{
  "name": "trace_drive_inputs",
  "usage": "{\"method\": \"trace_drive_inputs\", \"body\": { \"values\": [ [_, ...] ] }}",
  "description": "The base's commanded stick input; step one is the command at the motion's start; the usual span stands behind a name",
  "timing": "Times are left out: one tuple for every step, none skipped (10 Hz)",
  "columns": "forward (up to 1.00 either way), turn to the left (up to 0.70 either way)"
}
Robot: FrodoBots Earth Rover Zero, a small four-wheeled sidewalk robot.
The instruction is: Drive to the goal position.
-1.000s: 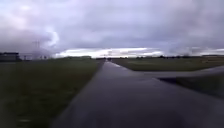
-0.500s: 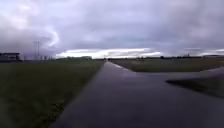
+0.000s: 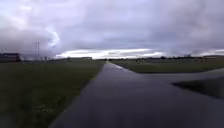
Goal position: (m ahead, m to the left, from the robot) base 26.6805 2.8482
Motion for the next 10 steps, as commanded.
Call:
{"method": "trace_drive_inputs", "body": {
  "values": [
    [0.7,0.0],
    [0.7,0.0],
    [0.7,0.0],
    [0.7,0.0],
    [0.7,0.0],
    [0.7,0.0],
    [0.7,0.0],
    [0.7,0.0],
    [0.7,0.0],
    [0.7,0.0]
  ]
}}
